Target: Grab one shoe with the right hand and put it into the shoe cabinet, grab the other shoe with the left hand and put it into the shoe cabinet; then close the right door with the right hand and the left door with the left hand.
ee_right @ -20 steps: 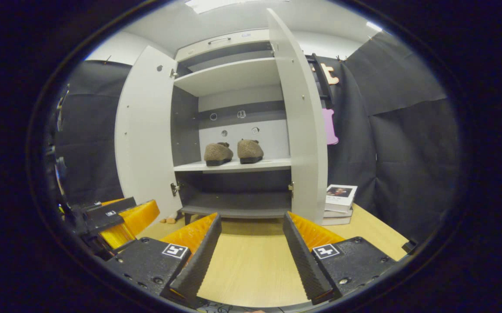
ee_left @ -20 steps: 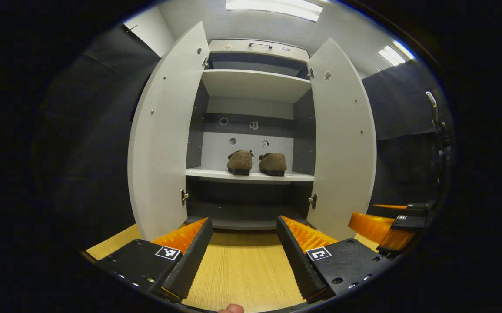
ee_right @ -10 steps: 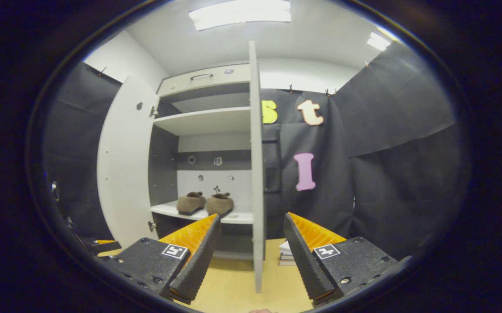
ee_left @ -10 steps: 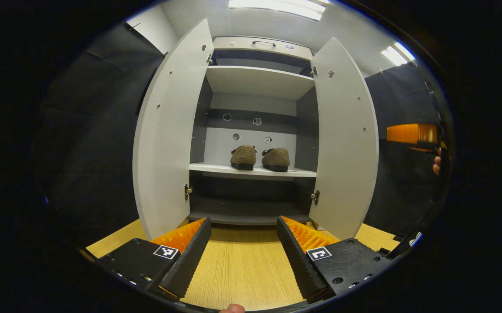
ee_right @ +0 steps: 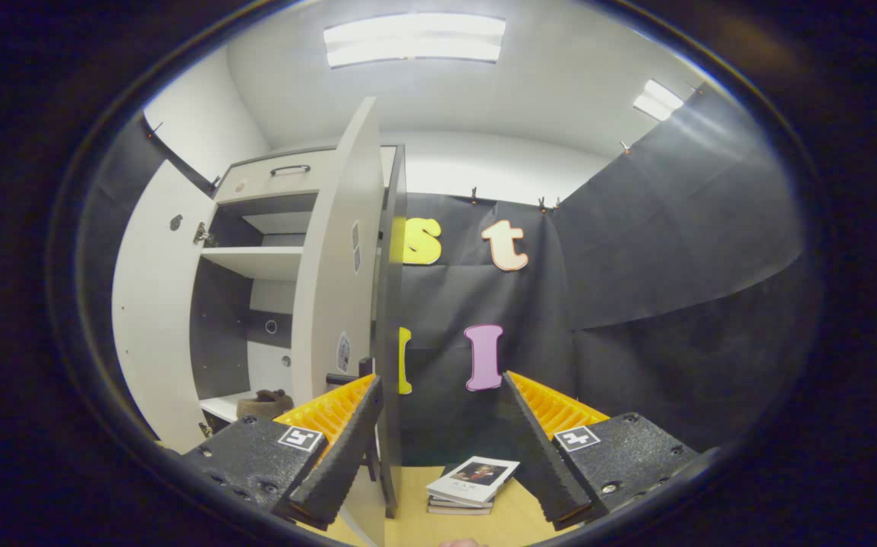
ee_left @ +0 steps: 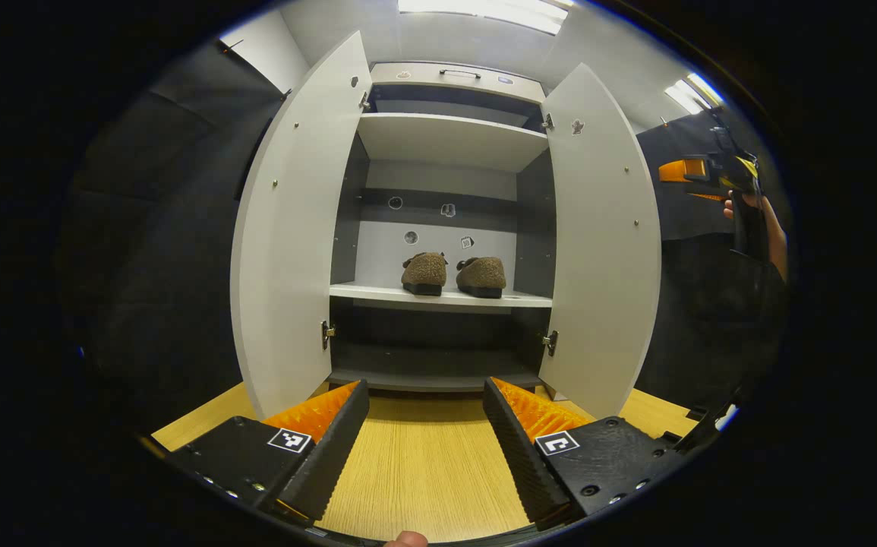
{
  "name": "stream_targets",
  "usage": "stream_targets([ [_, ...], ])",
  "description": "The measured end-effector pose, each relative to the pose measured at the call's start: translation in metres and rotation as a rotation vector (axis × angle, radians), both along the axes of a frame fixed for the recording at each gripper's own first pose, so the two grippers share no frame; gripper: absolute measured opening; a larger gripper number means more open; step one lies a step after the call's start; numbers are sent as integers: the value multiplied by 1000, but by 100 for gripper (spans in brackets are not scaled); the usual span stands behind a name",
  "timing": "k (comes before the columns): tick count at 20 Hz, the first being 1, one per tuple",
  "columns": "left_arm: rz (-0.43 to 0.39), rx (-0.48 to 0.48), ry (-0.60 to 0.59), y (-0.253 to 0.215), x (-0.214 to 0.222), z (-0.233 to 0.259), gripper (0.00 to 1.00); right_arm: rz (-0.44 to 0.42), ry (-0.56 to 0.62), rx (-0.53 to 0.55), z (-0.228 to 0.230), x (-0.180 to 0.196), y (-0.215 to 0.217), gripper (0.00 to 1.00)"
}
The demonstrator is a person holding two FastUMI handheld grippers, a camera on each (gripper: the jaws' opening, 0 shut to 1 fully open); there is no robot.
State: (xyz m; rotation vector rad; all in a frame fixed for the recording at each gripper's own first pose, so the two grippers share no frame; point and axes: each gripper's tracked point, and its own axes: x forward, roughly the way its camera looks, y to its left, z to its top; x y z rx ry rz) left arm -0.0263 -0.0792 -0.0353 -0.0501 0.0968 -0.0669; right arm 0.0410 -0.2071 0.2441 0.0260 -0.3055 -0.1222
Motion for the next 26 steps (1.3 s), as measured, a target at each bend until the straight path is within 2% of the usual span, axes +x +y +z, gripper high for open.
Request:
stream_targets([
  [7, -15, 25, 6, -6, 3, -3, 91, 36, 87, -8, -6, 35, 2, 94],
  [10, -22, 22, 8, -8, 5, -3, 91, 31, 91, -88, -4, 35, 9, 87],
  [12, -19, 27, 5, -5, 6, -2, 91, 45, 102, -103, -5, 31, 23, 92],
  [16, -11, 26, 11, 1, 6, -3, 91, 151, 105, -47, -9, 33, 62, 92],
  [17, -9, 29, 11, 3, 4, -3, 91, 168, 100, -48, -9, 34, 71, 88],
  [18, -2, 33, 10, 7, 4, -4, 91, 185, 94, -48, -8, 35, 81, 92],
  [25, 40, 35, 13, 29, -3, -2, 91, 295, 87, 15, -10, 63, 136, 92],
  [26, 45, 39, 13, 32, -6, -3, 91, 319, 91, 22, -11, 68, 147, 87],
])
